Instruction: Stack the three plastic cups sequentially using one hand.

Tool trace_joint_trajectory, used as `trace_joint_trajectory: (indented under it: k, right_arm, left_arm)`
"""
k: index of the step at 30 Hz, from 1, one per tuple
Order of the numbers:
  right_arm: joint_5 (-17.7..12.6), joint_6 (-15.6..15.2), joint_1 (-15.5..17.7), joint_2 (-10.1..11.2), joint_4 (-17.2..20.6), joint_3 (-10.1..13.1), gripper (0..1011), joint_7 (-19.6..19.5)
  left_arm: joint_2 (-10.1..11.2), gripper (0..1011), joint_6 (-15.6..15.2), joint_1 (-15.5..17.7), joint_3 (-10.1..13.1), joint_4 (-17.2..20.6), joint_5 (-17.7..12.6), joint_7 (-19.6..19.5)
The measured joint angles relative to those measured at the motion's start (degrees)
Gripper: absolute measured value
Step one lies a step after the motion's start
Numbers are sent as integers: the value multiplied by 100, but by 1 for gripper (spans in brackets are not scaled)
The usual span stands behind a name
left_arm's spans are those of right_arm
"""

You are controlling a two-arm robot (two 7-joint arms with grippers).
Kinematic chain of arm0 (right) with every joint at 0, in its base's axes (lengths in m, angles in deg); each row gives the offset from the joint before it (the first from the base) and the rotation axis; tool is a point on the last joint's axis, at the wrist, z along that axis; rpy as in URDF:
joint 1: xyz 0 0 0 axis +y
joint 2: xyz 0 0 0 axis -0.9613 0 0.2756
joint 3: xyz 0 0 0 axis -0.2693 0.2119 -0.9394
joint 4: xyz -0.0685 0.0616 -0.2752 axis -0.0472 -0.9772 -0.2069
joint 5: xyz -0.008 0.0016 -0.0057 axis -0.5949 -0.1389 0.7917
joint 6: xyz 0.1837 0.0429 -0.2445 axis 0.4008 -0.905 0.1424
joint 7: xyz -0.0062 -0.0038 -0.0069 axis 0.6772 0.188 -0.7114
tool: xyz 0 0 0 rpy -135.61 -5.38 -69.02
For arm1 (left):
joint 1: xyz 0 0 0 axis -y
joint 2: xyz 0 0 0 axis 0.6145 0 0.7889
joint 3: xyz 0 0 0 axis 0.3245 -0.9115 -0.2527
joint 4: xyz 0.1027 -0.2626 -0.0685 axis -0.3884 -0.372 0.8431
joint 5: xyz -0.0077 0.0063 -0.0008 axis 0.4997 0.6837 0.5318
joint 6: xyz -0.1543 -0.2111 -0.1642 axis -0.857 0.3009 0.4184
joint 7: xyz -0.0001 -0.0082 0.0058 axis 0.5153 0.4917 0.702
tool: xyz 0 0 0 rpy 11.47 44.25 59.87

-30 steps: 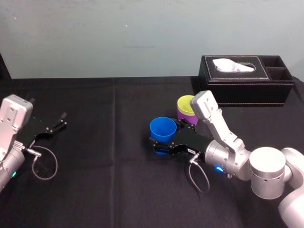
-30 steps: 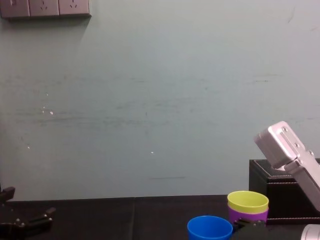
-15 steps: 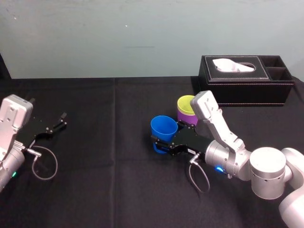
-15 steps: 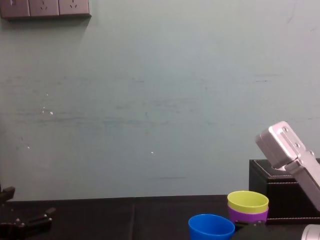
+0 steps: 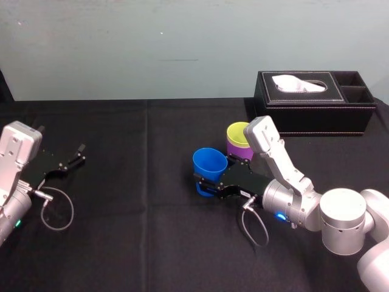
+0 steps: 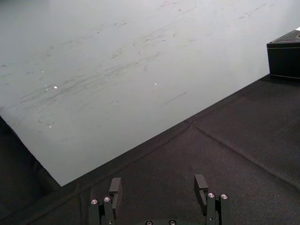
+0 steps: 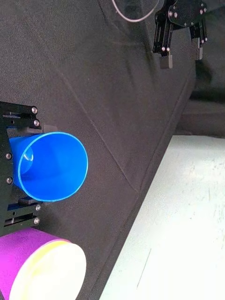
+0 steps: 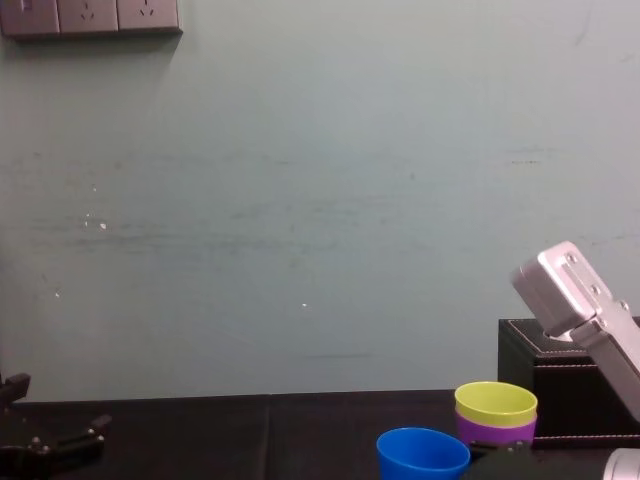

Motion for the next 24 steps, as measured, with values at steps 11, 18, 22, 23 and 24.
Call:
trace_joint_trajectory:
  k: [11,18,22,23,24]
  right_arm:
    - [-12,-187,107,104,419,95,735,12]
    - [-128,-485,184,252,890,221,734,59]
    - [-226,-648,200,350,1139,296,735,94]
    - [-271,-712,201,391,1235,328,734,101]
    - [-297,-744,202,411,1284,345,735,105]
  left_arm:
    - [0,1010,0,0,0,0,0,0]
    - [0,1010,0,0,0,0,0,0]
    - [0,1010,0,0,0,0,0,0]
    - [0,1010,0,0,0,0,0,0]
    - [0,1010,0,0,0,0,0,0]
